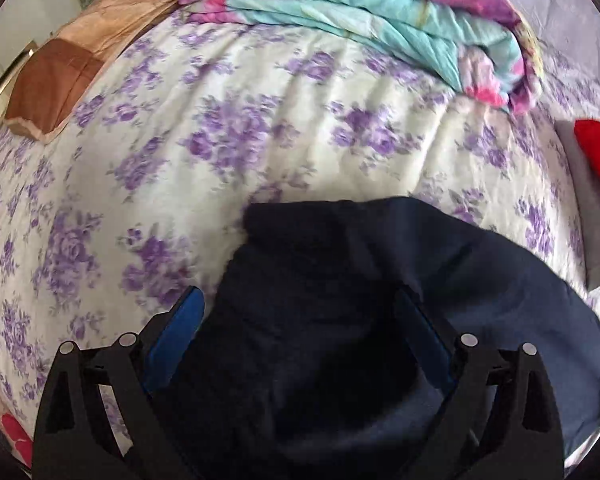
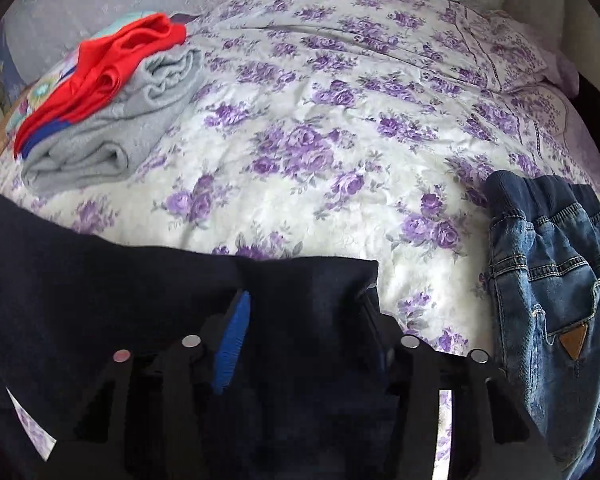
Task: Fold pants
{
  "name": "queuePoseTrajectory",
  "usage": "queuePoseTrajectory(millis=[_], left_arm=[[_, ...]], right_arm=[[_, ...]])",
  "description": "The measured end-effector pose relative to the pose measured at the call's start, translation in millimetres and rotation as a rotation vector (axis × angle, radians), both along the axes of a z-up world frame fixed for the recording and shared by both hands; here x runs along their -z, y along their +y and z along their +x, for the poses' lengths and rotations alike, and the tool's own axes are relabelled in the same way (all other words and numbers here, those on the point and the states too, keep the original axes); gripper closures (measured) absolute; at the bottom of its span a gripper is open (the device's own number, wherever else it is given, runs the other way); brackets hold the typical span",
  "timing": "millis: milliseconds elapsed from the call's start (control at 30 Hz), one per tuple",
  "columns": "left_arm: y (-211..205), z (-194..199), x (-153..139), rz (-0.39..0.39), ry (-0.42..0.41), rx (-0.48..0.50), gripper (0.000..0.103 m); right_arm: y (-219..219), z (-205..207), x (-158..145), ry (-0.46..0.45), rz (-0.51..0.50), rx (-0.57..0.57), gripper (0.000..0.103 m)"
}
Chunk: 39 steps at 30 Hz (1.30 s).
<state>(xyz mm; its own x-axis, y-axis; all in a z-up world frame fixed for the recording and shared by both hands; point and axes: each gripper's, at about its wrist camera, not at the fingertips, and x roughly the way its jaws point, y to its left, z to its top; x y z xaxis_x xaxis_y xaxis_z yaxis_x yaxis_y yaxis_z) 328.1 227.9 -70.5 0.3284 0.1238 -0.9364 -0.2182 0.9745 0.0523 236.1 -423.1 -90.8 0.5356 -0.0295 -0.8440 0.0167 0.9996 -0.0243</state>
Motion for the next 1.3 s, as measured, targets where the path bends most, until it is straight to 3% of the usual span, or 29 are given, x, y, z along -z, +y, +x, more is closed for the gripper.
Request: queuePoseTrajectory(millis=[33, 67, 133, 200, 367, 433, 500, 567, 600, 633, 700, 800, 867, 933, 1033, 1100, 1200, 1300], left_arm=[[-8.9, -0.7, 3.4, 0.056, -0.011, 0.012, 0.018], [-14.3, -1.9, 4.8, 0.068, -0.024, 0.025, 0.026], [-13.5, -4.0, -2.7, 0.039, -0.055, -0.002, 0.053], [-4.5, -6.6, -16.3, -0.031, -0.101, -0.046, 0.059], [-13.4, -1.8, -50.2, -0.024, -0.237, -0.067, 0.060], [-18.9, 7.6, -52.5, -0.009, -0.244, -0.073, 0.059], [-22.6, 25.3, -35.5, 0.026, -0.190, -0.085, 0.056], [-21.3, 41.8, -3.7, 0.043, -0.088, -0.104, 0.052], [-22.7, 42.8, 5.3, 0.058, -0.069, -0.113, 0.044], [-24.9, 42.0, 4.0, 0.093, -0.076, -0.118, 0.034], [-24.0, 39.8, -5.0, 0.104, -0.074, -0.101, 0.030], [-2.7, 24.9, -35.0, 0.034, -0.094, -0.109, 0.030], [16.0, 6.6, -64.2, -0.010, -0.149, -0.126, 0.029], [34.7, -29.1, -97.8, -0.055, -0.218, -0.125, 0.022], [47.3, -109.4, -125.2, -0.019, -0.296, -0.100, 0.011], [53.6, -166.0, -119.5, 0.009, -0.307, -0.122, 0.011], [63.7, -228.1, -86.9, -0.035, -0.277, -0.152, 0.011], [62.9, -250.8, -43.3, -0.086, -0.216, -0.155, 0.011]], right_arm=[[1.3, -2.3, -1.5, -0.009, 0.002, -0.012, 0.084], [0.2, -4.4, -5.2, -0.024, 0.023, -0.020, 0.092], [-5.9, -6.3, -16.2, -0.070, 0.064, 0.000, 0.095], [-11.1, -7.6, -30.6, -0.126, 0.078, 0.027, 0.095], [-15.1, 0.3, -64.2, -0.241, 0.092, 0.051, 0.095], [-18.4, 10.2, -67.7, -0.243, 0.089, 0.070, 0.095], [-22.0, 27.6, -54.1, -0.188, 0.075, 0.097, 0.095], [-20.6, 45.2, -22.9, -0.088, 0.044, 0.109, 0.087], [-18.6, 51.3, -6.9, -0.040, 0.012, 0.115, 0.075], [-15.6, 49.3, -1.5, -0.057, -0.035, 0.125, 0.058], [-11.7, 38.7, -13.8, -0.129, -0.133, 0.167, 0.043], [-19.5, 5.7, -53.5, -0.255, -0.154, 0.191, 0.038], [-28.6, -27.3, -81.8, -0.301, -0.083, 0.191, 0.033], [-31.7, -69.3, -102.2, -0.319, -0.024, 0.174, 0.028], [-27.4, -148.5, -109.6, -0.312, 0.020, 0.147, 0.021], [-27.3, -202.6, -96.7, -0.281, 0.069, 0.148, 0.021], [-28.3, -264.7, -61.5, -0.236, 0.188, 0.169, 0.021], [-16.8, -293.4, -22.3, -0.201, 0.287, 0.183, 0.021]])
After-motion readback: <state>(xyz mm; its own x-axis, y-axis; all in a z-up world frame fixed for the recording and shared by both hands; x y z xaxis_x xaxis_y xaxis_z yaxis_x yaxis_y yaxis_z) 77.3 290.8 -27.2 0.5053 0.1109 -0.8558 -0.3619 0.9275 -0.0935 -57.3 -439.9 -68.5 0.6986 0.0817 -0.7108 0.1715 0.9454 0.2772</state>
